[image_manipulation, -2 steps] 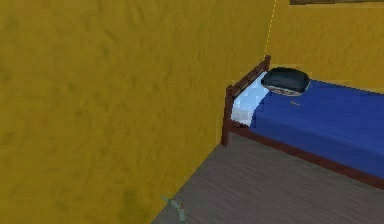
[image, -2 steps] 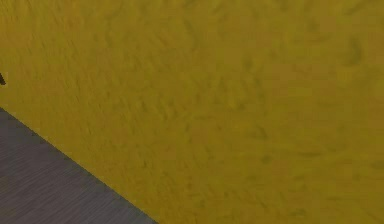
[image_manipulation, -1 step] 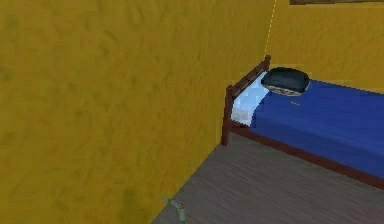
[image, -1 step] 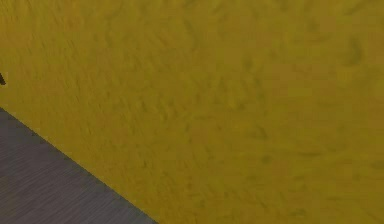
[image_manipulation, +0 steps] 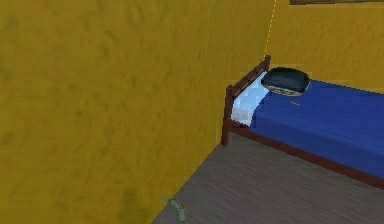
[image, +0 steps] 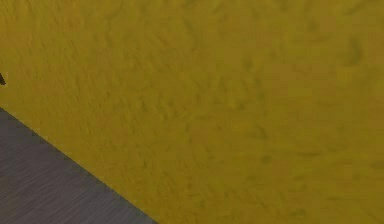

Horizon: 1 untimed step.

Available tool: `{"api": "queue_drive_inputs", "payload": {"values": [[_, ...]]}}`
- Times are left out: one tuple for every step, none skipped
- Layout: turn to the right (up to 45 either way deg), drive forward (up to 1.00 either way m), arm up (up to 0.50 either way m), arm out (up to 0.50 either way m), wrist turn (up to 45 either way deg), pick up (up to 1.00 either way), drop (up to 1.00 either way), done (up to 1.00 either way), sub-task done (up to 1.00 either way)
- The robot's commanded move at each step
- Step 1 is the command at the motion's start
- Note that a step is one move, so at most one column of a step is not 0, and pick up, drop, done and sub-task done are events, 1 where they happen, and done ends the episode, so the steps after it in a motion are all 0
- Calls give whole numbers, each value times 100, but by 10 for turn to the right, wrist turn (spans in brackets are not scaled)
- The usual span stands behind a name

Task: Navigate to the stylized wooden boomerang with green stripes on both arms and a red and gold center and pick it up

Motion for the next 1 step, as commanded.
{"api": "queue_drive_inputs", "payload": {"values": [[0,0,0,0,0,0,0,100,0]]}}
